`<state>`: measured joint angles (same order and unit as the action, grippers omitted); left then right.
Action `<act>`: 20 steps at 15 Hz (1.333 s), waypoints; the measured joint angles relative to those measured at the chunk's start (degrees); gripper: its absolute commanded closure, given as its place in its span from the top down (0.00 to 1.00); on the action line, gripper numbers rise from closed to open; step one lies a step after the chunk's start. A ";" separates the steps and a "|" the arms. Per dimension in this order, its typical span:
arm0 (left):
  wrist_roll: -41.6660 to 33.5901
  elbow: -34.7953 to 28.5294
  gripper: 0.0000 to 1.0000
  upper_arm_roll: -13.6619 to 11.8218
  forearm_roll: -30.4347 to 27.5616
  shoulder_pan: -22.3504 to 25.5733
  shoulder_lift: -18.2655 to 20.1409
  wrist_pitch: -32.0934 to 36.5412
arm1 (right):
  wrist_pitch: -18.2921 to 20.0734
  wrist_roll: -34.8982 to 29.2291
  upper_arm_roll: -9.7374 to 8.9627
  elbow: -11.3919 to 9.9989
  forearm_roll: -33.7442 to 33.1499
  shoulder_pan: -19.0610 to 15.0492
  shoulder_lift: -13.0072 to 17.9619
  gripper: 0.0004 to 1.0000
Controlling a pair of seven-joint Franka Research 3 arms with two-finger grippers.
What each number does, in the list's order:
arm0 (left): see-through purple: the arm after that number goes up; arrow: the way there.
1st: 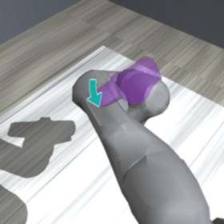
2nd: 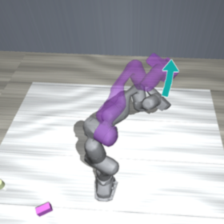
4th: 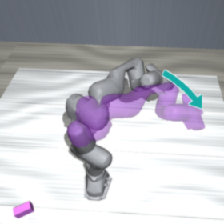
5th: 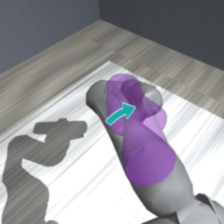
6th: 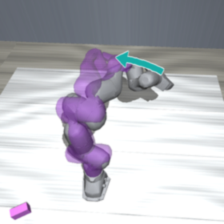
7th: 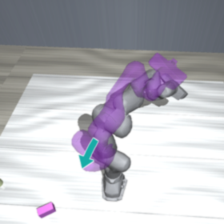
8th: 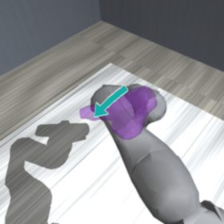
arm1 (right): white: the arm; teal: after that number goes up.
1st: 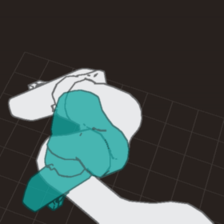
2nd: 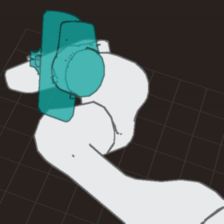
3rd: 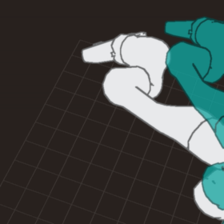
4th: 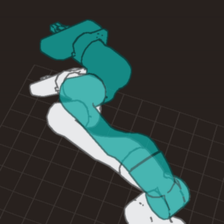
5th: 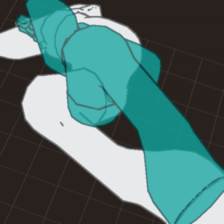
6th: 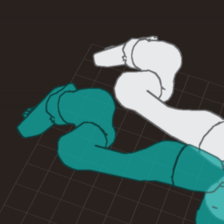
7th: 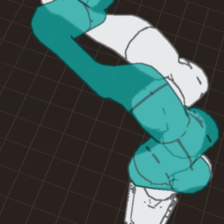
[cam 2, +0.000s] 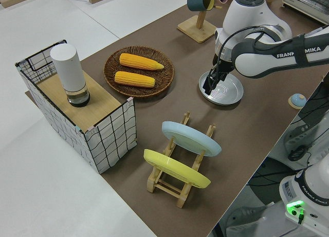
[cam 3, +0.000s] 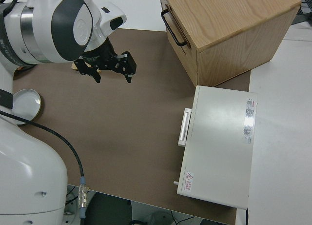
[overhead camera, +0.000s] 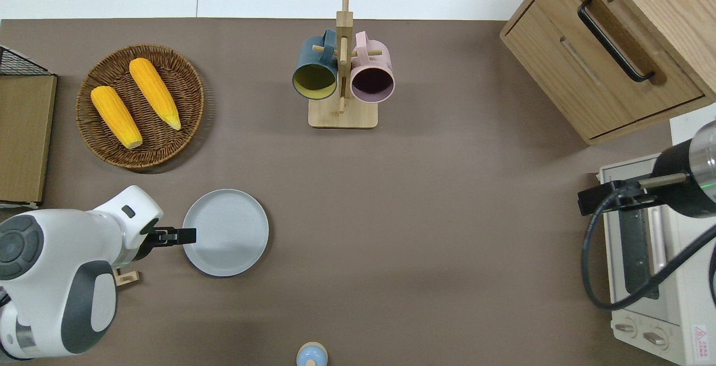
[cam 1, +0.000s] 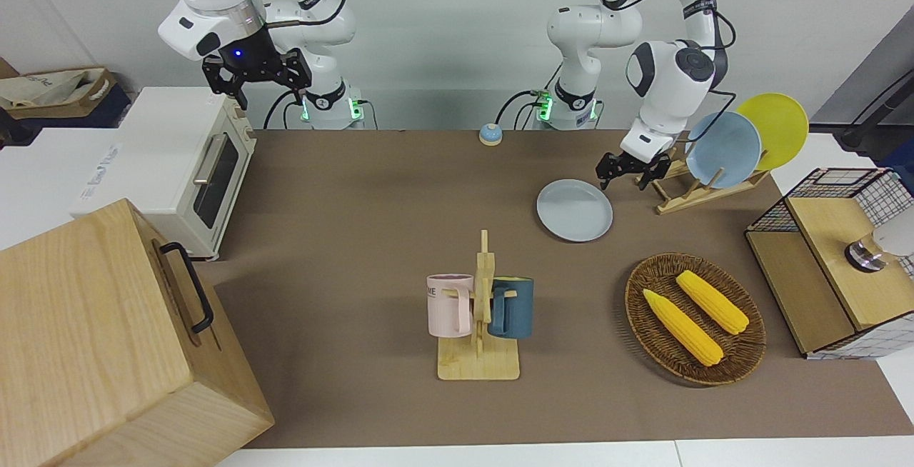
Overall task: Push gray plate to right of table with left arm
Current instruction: 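Move the left gripper down beside the gray plate's edge nearest the robot, then push the gray plate with the left gripper away from the basket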
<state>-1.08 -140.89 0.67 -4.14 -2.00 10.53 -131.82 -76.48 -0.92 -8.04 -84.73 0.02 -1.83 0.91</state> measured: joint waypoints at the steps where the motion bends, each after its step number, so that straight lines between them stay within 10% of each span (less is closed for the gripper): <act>1: 0.23 -1.00 0.99 0.02 0.00 -0.07 -0.12 -1.22 | 0.00 0.00 0.00 0.00 0.00 0.00 0.00 0.98; 13: 0.70 -5.05 0.96 0.06 -0.08 -2.21 -5.65 -8.59 | 0.00 0.00 0.00 0.00 0.00 0.00 0.00 0.98; 15: 0.72 -5.05 0.83 0.06 -0.08 -2.21 -6.11 -8.85 | 0.00 0.00 0.00 0.00 0.00 0.00 0.00 0.98; 20: 0.76 -5.05 0.13 0.03 -0.09 -2.20 -6.24 -9.00 | 0.00 0.00 0.00 0.00 0.00 0.00 0.00 0.98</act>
<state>-0.32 -145.94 0.70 -4.22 -4.20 4.30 -140.82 -76.48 -0.92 -8.04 -84.73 0.02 -1.83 0.91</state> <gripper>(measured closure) 0.374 0.013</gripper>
